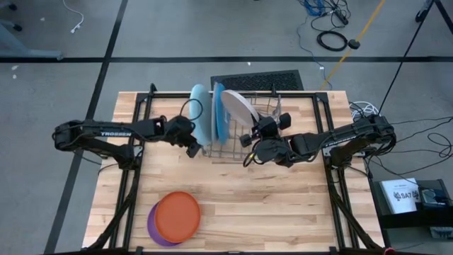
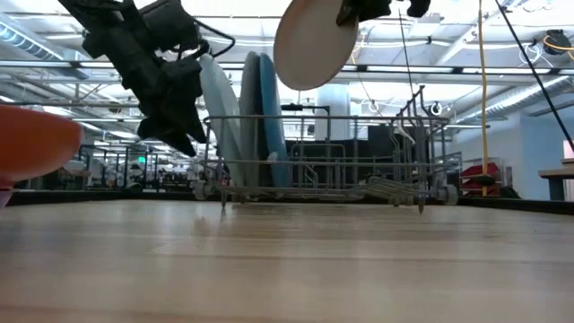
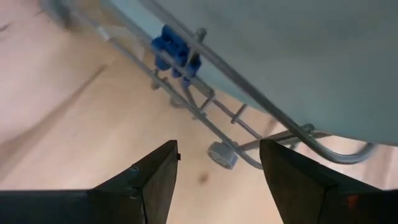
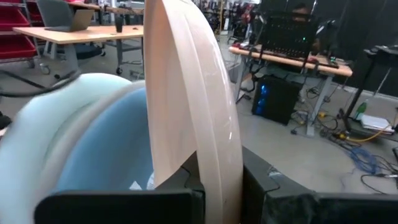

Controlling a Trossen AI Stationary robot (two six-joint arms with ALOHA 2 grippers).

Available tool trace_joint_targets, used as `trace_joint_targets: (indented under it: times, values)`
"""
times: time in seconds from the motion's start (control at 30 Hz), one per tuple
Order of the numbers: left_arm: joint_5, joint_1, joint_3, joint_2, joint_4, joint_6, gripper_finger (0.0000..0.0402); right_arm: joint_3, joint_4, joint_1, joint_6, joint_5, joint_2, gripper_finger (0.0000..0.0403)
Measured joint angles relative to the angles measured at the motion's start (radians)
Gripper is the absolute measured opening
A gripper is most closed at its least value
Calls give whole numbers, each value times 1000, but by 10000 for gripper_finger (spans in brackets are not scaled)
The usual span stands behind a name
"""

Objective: Sort dishes
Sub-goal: Put the white plate into the dish rack

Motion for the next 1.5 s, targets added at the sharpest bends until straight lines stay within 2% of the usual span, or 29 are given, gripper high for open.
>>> trace_joint_targets:
  times: [0.27, 0.4, 0.6, 0.7, 1.03, 1.5]
  values:
    - [-2, -75, 0, 0, 43, -53, 230, 0, -101, 0, 59, 78, -32, 37]
    - [-23, -115, -1, 1, 87, -72, 230, 0, -246, 0, 170, 78, -74, 37]
    - [-61, -149, -1, 0, 109, -79, 230, 0, -572, -26, 521, -83, -75, 37]
    - [-71, -153, -1, 0, 114, -79, 230, 0, -675, -37, 654, -154, -45, 37]
    - [-79, -162, -1, 0, 169, -88, 230, 0, -636, -100, 694, -326, 9, 37]
    - [-82, -172, 0, 0, 183, -51, 230, 2, -623, -217, 677, -487, 102, 37]
